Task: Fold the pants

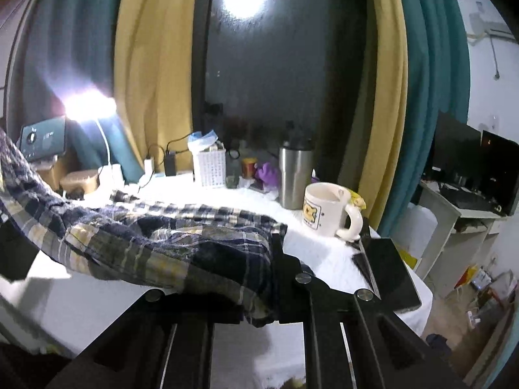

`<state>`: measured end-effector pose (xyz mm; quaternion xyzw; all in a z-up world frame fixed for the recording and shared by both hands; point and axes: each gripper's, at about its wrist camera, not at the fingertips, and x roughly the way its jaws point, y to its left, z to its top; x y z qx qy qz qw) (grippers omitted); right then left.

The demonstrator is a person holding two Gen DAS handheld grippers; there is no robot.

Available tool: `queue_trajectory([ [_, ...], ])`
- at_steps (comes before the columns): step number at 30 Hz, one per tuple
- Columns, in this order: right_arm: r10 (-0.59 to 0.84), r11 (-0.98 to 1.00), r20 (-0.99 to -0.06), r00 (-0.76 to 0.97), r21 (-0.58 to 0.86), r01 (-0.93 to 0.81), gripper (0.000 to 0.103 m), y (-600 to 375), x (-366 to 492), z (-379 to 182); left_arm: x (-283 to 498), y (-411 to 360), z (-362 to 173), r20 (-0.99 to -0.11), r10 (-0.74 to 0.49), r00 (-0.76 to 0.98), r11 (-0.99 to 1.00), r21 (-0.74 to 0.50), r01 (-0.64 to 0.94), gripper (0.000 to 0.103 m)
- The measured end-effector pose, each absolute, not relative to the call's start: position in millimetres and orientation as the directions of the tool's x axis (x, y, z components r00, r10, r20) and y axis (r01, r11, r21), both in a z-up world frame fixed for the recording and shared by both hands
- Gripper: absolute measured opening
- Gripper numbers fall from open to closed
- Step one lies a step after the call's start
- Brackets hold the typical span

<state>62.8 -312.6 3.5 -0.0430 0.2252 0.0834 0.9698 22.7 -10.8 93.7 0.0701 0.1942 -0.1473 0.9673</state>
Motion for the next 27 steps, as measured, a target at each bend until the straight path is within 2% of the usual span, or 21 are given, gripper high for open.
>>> queue_trajectory([
  [13,0.126,0.987,-0.458,0.880,-0.032,-0.159,0.012,-304.8,118.2,16.5,84.2,4.0,94.5,-0.424,-0.266,0.866,0.941,0.082,0.329,0.001],
  [27,0.128,0.987,-0.512,0.849,-0.022,-0.161,0.012,-289.6,197.9,0.5,172.3,31.7,60.3,-0.510,-0.241,0.826,0.953,0.038,0.302,0.001],
])
